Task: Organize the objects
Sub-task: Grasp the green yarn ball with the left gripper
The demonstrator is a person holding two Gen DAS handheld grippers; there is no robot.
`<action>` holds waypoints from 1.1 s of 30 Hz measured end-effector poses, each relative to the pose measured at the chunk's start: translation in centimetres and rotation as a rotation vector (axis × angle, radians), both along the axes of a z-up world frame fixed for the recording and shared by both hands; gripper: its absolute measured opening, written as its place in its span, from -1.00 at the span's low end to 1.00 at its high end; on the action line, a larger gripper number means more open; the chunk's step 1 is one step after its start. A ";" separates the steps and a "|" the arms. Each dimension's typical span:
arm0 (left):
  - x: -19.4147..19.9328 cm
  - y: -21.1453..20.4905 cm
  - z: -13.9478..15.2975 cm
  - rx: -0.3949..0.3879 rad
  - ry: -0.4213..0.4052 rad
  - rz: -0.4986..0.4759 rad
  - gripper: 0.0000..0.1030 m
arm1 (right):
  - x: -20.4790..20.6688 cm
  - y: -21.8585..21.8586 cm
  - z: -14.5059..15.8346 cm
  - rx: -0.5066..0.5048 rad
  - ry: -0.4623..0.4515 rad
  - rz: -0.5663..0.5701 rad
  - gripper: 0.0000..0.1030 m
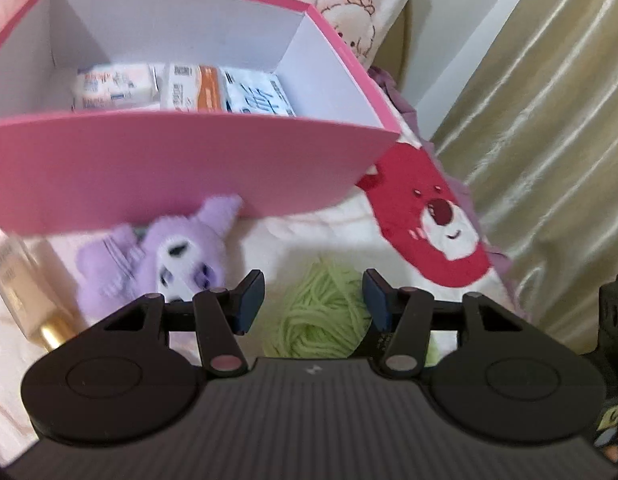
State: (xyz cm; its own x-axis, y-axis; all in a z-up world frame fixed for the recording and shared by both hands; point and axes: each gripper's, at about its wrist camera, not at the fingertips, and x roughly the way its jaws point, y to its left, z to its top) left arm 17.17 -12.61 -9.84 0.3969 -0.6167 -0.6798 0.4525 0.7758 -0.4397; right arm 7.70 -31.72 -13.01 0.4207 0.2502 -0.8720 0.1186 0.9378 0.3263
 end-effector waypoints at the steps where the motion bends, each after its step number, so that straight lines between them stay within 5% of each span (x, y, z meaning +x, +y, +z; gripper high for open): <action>1: 0.3 0.2 -0.2 -0.014 0.015 -0.004 0.02 | 0.1 -0.3 -0.1 0.024 0.001 -0.008 0.45; 6: -0.1 0.7 -0.7 -0.134 0.082 -0.087 0.07 | 0.2 -1.3 -0.4 0.258 0.011 -0.010 0.62; 15: -1.7 1.2 0.7 -0.030 0.019 -0.050 0.24 | -0.1 -1.1 0.4 0.175 -0.051 -0.044 0.60; 16: -1.7 1.5 0.7 -0.033 0.032 -0.052 0.26 | -0.1 -1.0 0.6 0.157 -0.069 -0.049 0.57; 17: -1.7 1.7 0.7 -0.032 0.047 -0.049 0.32 | 0.0 -1.1 0.6 0.147 -0.085 -0.044 0.31; 21: -1.3 2.1 0.3 -0.072 0.066 -0.040 0.36 | 0.3 -1.1 0.7 0.149 -0.104 -0.037 0.20; 26: 0.7 0.0 -0.5 -0.040 0.032 -0.045 0.35 | 0.3 -1.0 1.1 0.109 -0.119 -0.055 0.20; 29: 1.0 -0.9 -1.3 -0.040 0.070 -0.065 0.12 | 0.7 -1.1 0.9 0.088 -0.122 -0.057 0.21; 33: -0.1 -1.1 -1.4 -0.059 0.074 -0.054 0.09 | 1.0 -0.9 0.1 0.093 -0.107 -0.044 0.21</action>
State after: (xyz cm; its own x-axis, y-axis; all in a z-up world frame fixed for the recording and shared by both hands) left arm 17.10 -13.71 -11.22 0.3118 -0.6759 -0.6677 0.4579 0.7227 -0.5177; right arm 8.74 -32.60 -12.88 0.5226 0.3072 -0.7953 0.1188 0.8975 0.4247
